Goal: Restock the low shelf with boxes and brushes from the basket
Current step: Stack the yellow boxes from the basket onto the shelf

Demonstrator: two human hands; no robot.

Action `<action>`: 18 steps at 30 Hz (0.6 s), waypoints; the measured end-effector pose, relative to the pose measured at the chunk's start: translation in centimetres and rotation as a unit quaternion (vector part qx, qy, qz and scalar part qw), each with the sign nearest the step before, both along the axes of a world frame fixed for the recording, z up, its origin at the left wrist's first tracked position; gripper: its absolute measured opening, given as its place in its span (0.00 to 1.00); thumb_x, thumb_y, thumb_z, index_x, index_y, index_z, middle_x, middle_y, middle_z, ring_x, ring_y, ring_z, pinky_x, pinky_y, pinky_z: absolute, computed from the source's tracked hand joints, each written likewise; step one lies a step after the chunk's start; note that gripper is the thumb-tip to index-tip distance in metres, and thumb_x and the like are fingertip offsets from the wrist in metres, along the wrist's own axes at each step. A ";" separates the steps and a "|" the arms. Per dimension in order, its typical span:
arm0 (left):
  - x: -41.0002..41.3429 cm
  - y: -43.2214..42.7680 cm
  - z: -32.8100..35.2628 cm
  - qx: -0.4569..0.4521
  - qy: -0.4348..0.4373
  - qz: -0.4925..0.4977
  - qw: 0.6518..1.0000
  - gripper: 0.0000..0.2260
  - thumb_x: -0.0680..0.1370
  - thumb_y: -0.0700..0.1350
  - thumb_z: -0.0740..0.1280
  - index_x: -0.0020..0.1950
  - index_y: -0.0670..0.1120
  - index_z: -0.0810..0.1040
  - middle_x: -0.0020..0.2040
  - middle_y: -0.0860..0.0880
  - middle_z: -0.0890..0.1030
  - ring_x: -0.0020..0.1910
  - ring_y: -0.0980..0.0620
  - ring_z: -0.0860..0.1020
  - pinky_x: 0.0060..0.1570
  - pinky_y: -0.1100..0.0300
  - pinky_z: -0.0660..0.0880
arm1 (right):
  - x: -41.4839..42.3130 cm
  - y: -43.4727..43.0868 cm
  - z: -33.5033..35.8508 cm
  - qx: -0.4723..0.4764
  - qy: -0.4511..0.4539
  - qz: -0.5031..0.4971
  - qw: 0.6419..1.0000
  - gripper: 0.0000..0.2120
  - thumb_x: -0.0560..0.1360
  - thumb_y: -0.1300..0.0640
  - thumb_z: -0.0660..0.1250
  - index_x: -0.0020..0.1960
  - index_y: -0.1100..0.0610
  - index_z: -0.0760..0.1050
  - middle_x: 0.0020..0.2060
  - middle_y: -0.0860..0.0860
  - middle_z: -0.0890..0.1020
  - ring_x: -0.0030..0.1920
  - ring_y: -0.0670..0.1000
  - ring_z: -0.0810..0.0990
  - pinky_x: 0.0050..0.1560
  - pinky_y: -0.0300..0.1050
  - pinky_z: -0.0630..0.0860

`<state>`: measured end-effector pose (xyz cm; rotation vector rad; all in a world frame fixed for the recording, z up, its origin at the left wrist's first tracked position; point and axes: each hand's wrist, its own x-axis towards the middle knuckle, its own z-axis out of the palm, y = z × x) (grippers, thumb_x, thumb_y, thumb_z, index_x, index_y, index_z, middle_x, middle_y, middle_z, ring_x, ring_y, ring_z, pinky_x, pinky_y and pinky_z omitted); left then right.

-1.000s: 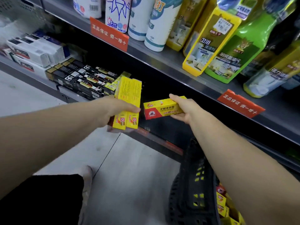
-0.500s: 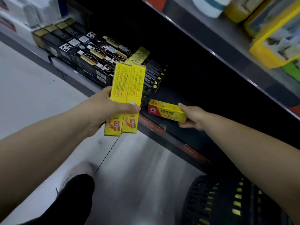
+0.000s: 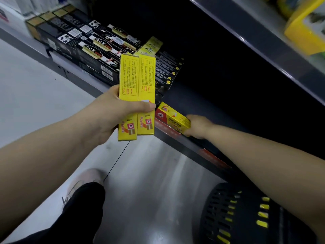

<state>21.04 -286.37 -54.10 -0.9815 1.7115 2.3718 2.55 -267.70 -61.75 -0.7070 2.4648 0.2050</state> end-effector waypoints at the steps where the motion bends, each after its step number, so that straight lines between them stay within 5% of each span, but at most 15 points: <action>1: 0.0 0.1 0.1 0.000 0.005 -0.001 1.000 0.37 0.53 0.50 0.75 0.62 0.51 0.73 0.43 0.51 0.85 0.39 0.51 0.84 0.38 0.55 0.79 | 0.2 -0.1 0.0 0.000 0.004 0.004 1.000 0.23 0.72 0.54 0.70 0.65 0.57 0.70 0.61 0.56 0.77 0.59 0.57 0.76 0.48 0.41 0.69; 7: 0.1 0.6 0.9 0.016 0.017 -0.027 0.999 0.35 0.55 0.49 0.75 0.63 0.50 0.72 0.40 0.51 0.85 0.37 0.51 0.84 0.31 0.59 0.79 | 1.0 -2.3 2.7 0.133 0.019 0.010 0.991 0.36 0.74 0.47 0.67 0.74 0.59 0.54 0.70 0.60 0.65 0.66 0.60 0.70 0.60 0.47 0.70; 10: 0.2 1.1 1.1 0.033 0.019 -0.072 0.997 0.31 0.56 0.48 0.74 0.59 0.49 0.74 0.37 0.51 0.84 0.33 0.52 0.83 0.26 0.62 0.76 | 1.4 -3.7 7.5 -0.097 -0.048 -0.053 0.993 0.26 0.75 0.51 0.66 0.70 0.54 0.64 0.66 0.55 0.71 0.63 0.55 0.73 0.59 0.46 0.71; 13: 0.0 1.8 1.3 0.052 0.038 -0.131 0.989 0.23 0.59 0.45 0.74 0.52 0.50 0.75 0.35 0.52 0.84 0.32 0.54 0.82 0.28 0.63 0.76 | 3.7 -3.8 12.0 -0.360 -0.330 -0.221 0.844 0.18 0.75 0.50 0.66 0.64 0.51 0.71 0.58 0.52 0.79 0.59 0.53 0.77 0.55 0.46 0.75; 15: -0.2 2.4 1.5 0.067 0.054 -0.169 0.982 0.19 0.62 0.44 0.73 0.52 0.51 0.76 0.36 0.52 0.84 0.34 0.54 0.83 0.30 0.63 0.77 | 4.7 -3.4 13.1 -0.390 -0.390 -0.218 0.805 0.21 0.73 0.49 0.66 0.64 0.52 0.71 0.55 0.52 0.82 0.56 0.53 0.81 0.55 0.48 0.79; 18: -0.3 3.0 1.6 0.088 0.044 -0.200 0.975 0.17 0.65 0.48 0.71 0.52 0.50 0.76 0.36 0.52 0.84 0.32 0.55 0.82 0.28 0.65 0.76 | 4.6 -2.4 13.3 -0.404 -0.379 -0.214 0.805 0.19 0.73 0.53 0.66 0.63 0.50 0.71 0.50 0.51 0.83 0.50 0.53 0.84 0.50 0.45 0.81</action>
